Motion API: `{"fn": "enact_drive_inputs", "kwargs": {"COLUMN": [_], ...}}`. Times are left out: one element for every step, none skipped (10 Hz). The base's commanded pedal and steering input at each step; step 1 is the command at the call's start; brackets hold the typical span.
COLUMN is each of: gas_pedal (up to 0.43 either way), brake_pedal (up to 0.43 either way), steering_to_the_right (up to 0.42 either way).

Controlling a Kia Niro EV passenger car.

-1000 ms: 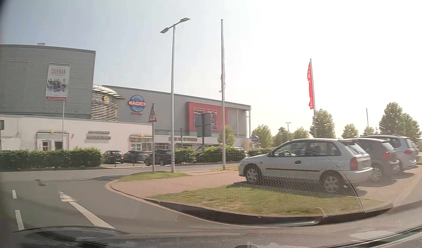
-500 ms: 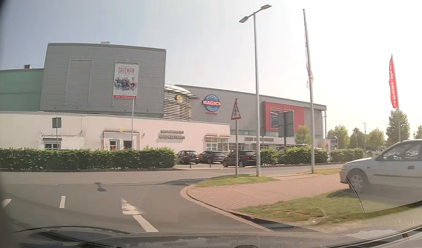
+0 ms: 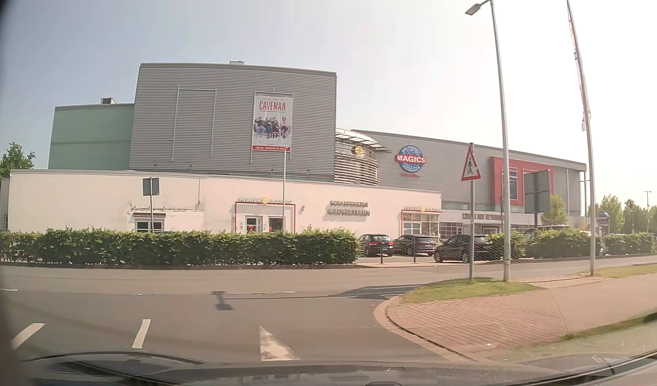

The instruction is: Follow the waypoints while adhering to traffic rules and regulations

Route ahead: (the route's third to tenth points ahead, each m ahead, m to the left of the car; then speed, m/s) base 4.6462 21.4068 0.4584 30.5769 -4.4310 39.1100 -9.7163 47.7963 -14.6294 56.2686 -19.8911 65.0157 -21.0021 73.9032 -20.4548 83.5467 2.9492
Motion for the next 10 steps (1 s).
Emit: {"fn": "enact_drive_inputs", "kwargs": {"gas_pedal": [0.047, 0.020, 0.000, 0.000, 0.000, 0.000, 0.000, 0.000, 0.000, 0.000], "brake_pedal": [0.000, 0.000, 0.000, 0.000, 0.000, 0.067, 0.140, 0.207, 0.244, 0.262], "steering_to_the_right": [-0.370, -0.346, -0.317, -0.288, -0.266, -0.238, -0.217, -0.196, -0.176, -0.159]}}
